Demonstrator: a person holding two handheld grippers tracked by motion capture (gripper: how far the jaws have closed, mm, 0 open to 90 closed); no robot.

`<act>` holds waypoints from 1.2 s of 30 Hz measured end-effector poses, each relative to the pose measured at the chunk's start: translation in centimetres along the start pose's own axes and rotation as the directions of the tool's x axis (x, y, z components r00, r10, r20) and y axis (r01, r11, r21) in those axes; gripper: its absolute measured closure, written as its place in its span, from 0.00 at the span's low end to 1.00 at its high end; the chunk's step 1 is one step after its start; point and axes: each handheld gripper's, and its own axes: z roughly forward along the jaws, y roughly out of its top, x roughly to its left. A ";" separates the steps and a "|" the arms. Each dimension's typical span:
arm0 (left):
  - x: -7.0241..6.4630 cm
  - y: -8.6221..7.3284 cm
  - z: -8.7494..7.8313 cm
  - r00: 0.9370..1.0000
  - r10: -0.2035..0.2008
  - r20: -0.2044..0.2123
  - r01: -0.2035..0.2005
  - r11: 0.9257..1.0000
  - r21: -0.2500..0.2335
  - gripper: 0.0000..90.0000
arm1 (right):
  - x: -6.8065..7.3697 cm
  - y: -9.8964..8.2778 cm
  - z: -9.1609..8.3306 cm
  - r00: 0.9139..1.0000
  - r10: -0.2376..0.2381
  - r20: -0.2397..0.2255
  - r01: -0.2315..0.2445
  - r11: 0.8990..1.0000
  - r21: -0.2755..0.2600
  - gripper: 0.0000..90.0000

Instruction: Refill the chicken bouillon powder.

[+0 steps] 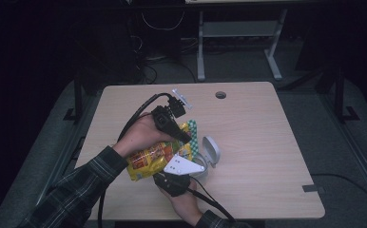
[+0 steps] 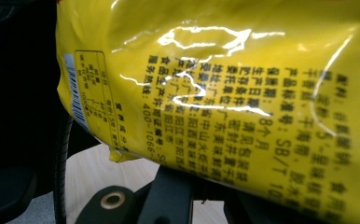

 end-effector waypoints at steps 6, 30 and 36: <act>0.1 0.2 0.2 1.000 -0.004 0.000 0.004 1.000 0.010 1.00 | -0.1 -0.1 0.0 1.000 0.013 -0.003 -0.013 1.000 -0.002 1.00; 0.3 0.6 1.0 1.000 -0.014 -0.001 0.014 0.998 0.056 1.00 | -0.2 -0.1 -0.1 0.999 0.030 -0.011 -0.030 1.000 0.001 1.00; 0.2 0.7 1.2 1.000 -0.017 -0.011 0.018 0.998 0.066 1.00 | -0.1 -0.2 -0.1 0.999 0.031 -0.012 -0.031 1.000 0.002 1.00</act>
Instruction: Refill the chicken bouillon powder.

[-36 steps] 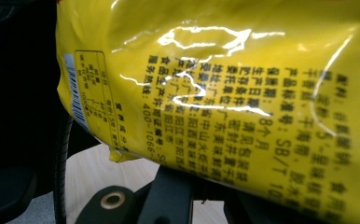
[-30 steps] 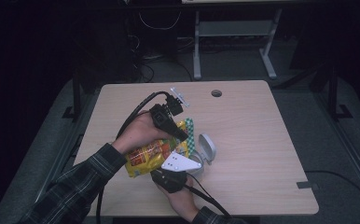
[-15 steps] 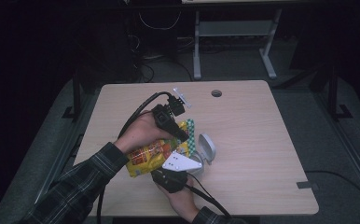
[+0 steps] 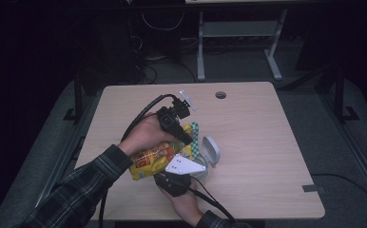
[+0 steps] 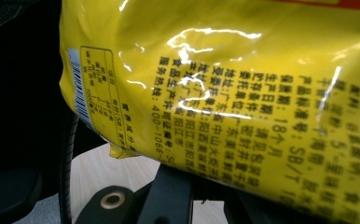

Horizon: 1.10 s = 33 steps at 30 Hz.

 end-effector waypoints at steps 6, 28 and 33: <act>0.0 0.1 0.1 1.000 -0.004 -0.012 0.004 1.000 0.009 1.00 | 0.0 0.0 0.0 1.000 0.002 -0.003 -0.002 1.000 -0.002 1.00; -0.1 0.2 0.2 1.000 -0.009 -0.029 0.009 1.000 0.013 1.00 | 0.0 0.0 0.0 1.000 0.004 -0.004 -0.004 1.000 -0.002 1.00; -0.1 0.2 0.2 1.000 -0.007 -0.028 0.007 1.000 0.014 1.00 | 0.0 0.0 0.0 1.000 0.000 -0.004 0.000 1.000 -0.003 1.00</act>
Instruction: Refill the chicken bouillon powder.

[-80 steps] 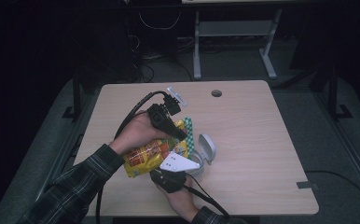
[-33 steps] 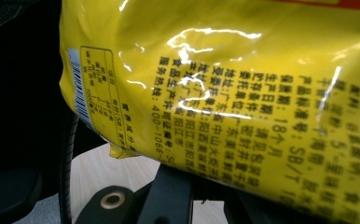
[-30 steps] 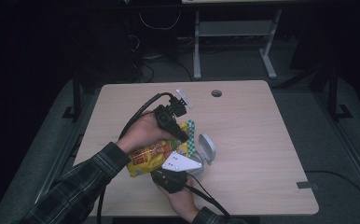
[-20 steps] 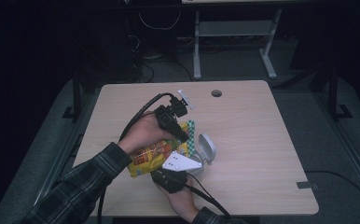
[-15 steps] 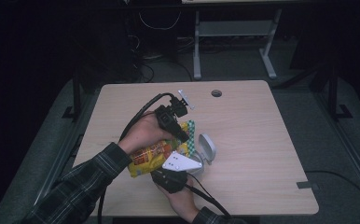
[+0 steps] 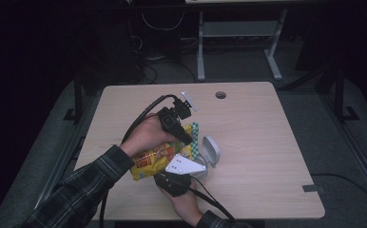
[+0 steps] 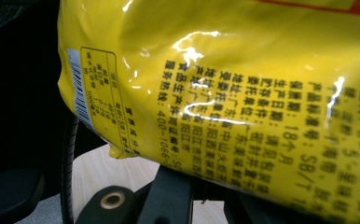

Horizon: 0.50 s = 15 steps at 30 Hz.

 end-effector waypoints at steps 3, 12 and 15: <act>0.0 0.0 0.0 1.000 0.002 0.001 -0.002 1.000 -0.001 1.00 | 0.0 0.0 0.0 1.000 -0.002 -0.001 0.002 1.000 0.001 1.00; 0.0 -0.2 -0.1 1.000 -0.006 -0.002 0.005 1.000 -0.010 1.00 | 0.0 0.0 0.1 1.000 -0.011 -0.003 0.011 1.000 0.004 1.00; 0.0 -0.3 -0.2 1.000 -0.004 -0.004 0.004 1.000 -0.011 1.00 | 0.1 0.0 0.1 1.000 -0.010 -0.005 0.010 1.000 0.005 1.00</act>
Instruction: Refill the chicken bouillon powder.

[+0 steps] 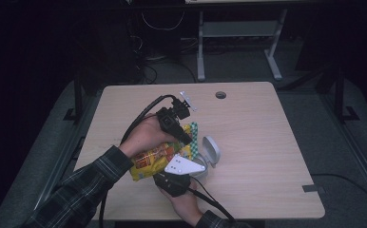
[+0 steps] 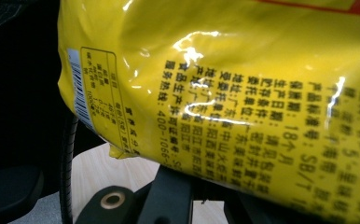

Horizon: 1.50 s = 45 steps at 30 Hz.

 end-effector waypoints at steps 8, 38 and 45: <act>0.0 -0.1 -0.1 1.000 0.000 0.000 0.000 1.000 -0.002 1.00 | 0.0 0.0 0.1 1.000 -0.003 -0.001 0.003 1.000 -0.002 1.00; -0.2 -0.5 -0.4 1.000 0.009 -0.011 -0.010 0.999 -0.033 1.00 | 0.2 0.0 0.2 1.000 -0.021 0.002 0.021 1.000 0.006 1.00; -0.2 -0.7 -0.4 1.000 0.001 -0.010 -0.002 0.999 -0.033 1.00 | 0.3 -0.1 0.2 1.000 -0.020 -0.007 0.020 1.000 0.011 1.00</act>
